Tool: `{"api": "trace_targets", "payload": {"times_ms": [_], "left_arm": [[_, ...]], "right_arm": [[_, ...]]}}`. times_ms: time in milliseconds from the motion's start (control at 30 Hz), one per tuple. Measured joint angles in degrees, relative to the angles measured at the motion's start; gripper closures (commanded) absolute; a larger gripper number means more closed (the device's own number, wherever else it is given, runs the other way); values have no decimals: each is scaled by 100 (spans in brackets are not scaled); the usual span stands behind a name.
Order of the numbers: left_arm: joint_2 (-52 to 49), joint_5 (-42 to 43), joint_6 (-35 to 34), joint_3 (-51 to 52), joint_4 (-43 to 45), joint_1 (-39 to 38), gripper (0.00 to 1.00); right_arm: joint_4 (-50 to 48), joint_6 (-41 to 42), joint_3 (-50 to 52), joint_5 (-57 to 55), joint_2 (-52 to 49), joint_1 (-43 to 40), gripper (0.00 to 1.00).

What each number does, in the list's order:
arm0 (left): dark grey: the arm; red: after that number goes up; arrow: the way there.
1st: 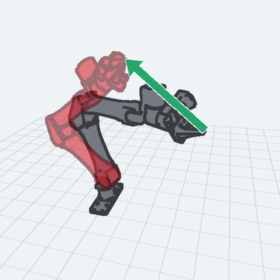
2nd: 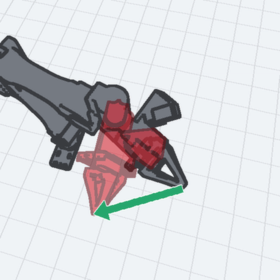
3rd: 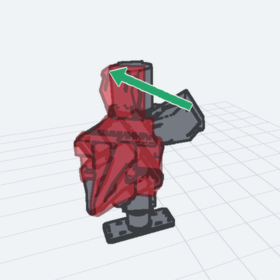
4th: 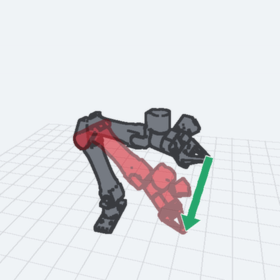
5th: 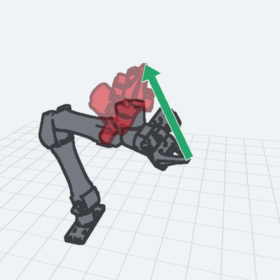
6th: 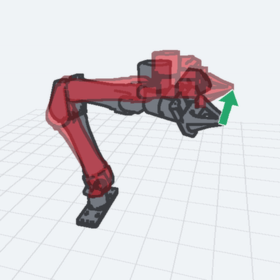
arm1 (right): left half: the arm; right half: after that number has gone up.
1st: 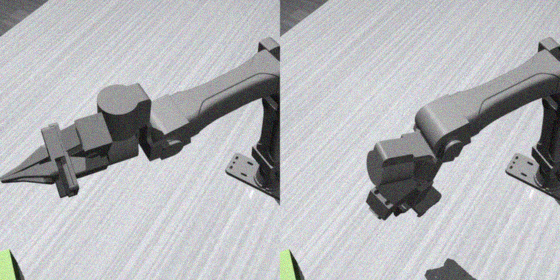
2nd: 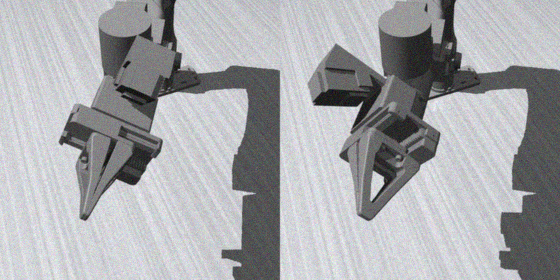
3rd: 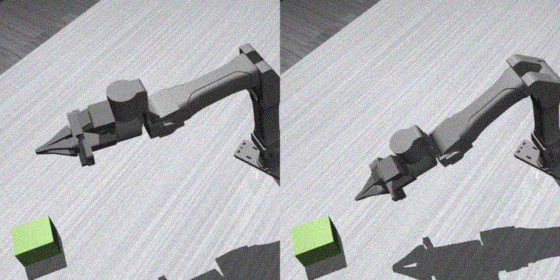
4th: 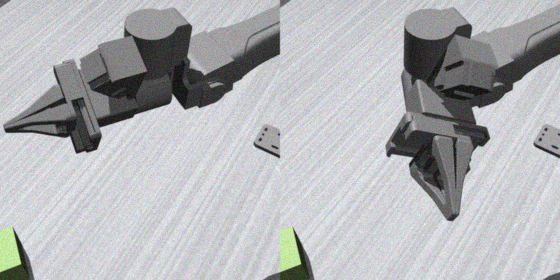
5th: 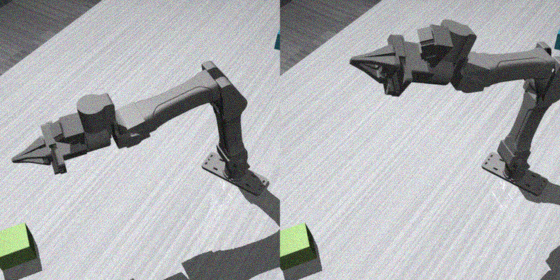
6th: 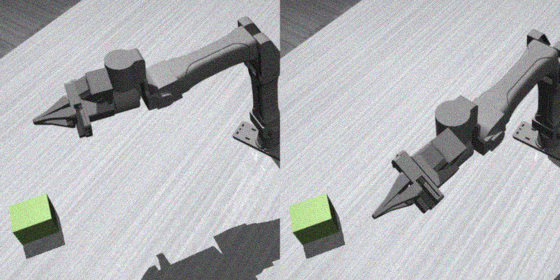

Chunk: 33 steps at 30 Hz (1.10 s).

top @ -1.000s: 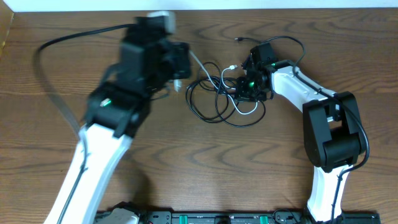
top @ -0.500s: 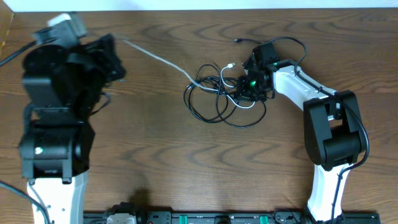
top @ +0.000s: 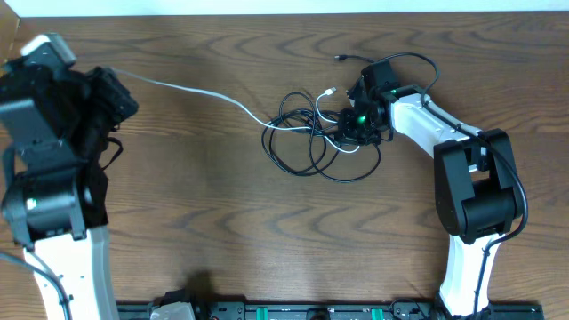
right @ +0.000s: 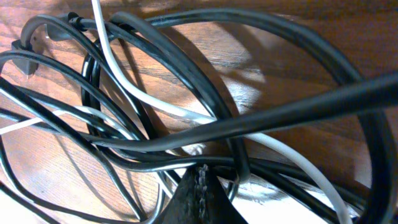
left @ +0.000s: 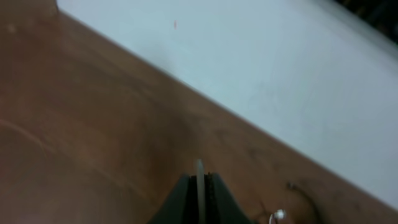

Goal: Untangle cables

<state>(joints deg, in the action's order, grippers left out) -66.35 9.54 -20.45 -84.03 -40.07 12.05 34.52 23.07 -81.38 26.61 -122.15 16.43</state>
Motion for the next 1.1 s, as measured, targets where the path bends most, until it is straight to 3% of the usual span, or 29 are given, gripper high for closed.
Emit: {"api": "trace_targets", "payload": {"times_ms": [67,167,300,600,800,1100], "left_arm": [[-157,50,90,0,-181,-66,69],[-407,105,175,0,-549,-221,46],[-632,111,422,0,-863,-518,36],[-702,129,883,0,-994,-1517,36],[-872,136,935,0,-1115,-2166,36],[-2070,177,1001,0,-1163,-3119,42]], "right_arm": [[0,0,-2,0,0,0,99],[2,0,-2,0,0,0,99],[-4,13,-2,24,0,0,94],[-9,11,-4,201,-7,-70,93],[52,-144,50,254,199,-256,79],[83,-387,85,105,1534,-601,64]]}}
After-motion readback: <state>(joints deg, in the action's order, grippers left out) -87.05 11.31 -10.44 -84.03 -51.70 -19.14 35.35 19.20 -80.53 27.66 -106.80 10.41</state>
